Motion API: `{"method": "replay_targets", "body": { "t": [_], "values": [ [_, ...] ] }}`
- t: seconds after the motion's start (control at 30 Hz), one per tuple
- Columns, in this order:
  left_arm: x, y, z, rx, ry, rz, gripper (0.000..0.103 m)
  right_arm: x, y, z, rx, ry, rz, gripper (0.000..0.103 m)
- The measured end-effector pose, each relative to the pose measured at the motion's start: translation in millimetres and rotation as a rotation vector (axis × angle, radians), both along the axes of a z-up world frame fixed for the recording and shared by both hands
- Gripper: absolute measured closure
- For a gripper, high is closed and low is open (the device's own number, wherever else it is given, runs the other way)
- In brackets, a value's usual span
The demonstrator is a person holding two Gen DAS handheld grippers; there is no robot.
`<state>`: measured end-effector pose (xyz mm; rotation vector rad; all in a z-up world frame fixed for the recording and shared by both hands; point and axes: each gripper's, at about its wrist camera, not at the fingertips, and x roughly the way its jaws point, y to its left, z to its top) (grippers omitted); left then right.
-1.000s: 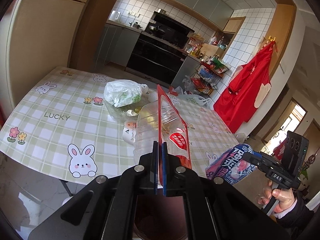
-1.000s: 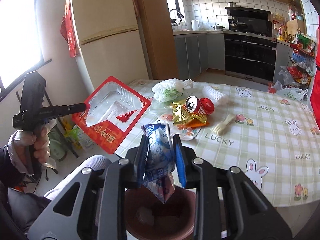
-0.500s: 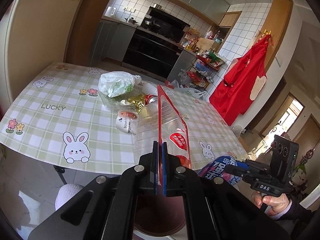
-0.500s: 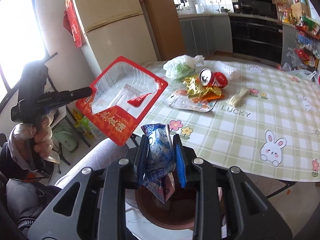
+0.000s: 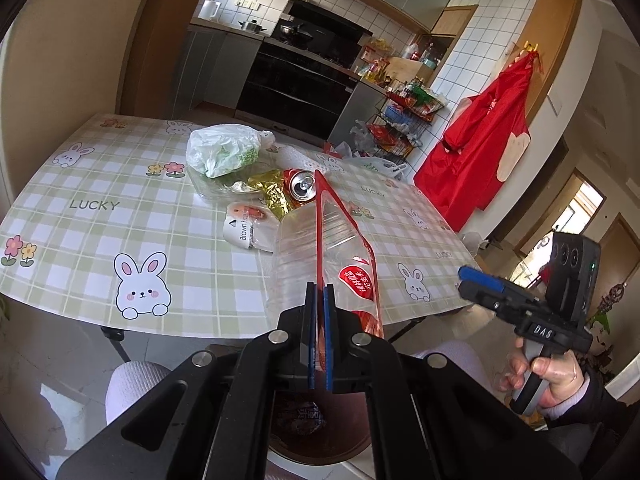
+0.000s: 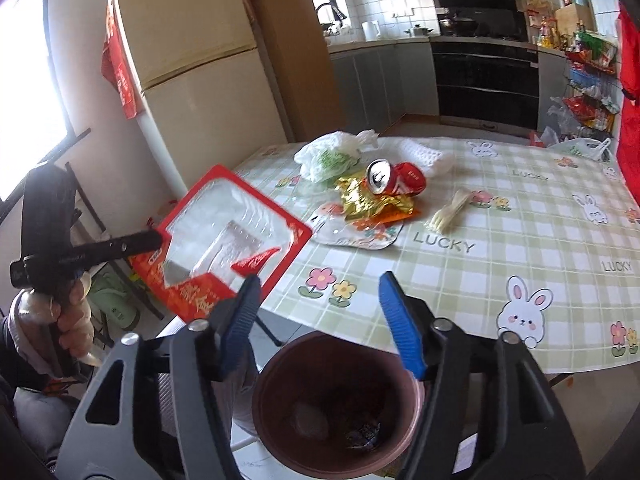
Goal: Collect trash
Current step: 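Carry the red food tray over the bin and open the left gripper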
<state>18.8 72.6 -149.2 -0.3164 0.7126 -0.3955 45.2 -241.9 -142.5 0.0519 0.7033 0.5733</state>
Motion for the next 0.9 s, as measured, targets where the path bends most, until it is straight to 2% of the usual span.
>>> {"method": "replay_targets", "body": {
  "t": [0.03,0.1,0.4,0.9],
  "values": [
    [-0.2,-3.6,-0.8,0.013,0.000,-0.012,0.100,0.5,-4.9,4.1,-0.001,-0.016,-0.029,0.018],
    [-0.4,-11.7,-2.4,0.032,0.004,-0.039,0.100,0.9,-16.1,12.1,0.005,-0.050,-0.091,0.010],
    [0.8,-54.1,-11.1,0.083,0.026,-0.169,0.101,0.4,-58.2,26.2,0.033,-0.106,-0.237,0.006],
    [12.9,-107.0,-25.5,0.099,0.067,-0.316,0.102,1.4,-76.1,10.4,0.056,-0.067,-0.275,0.006]
  ]
}}
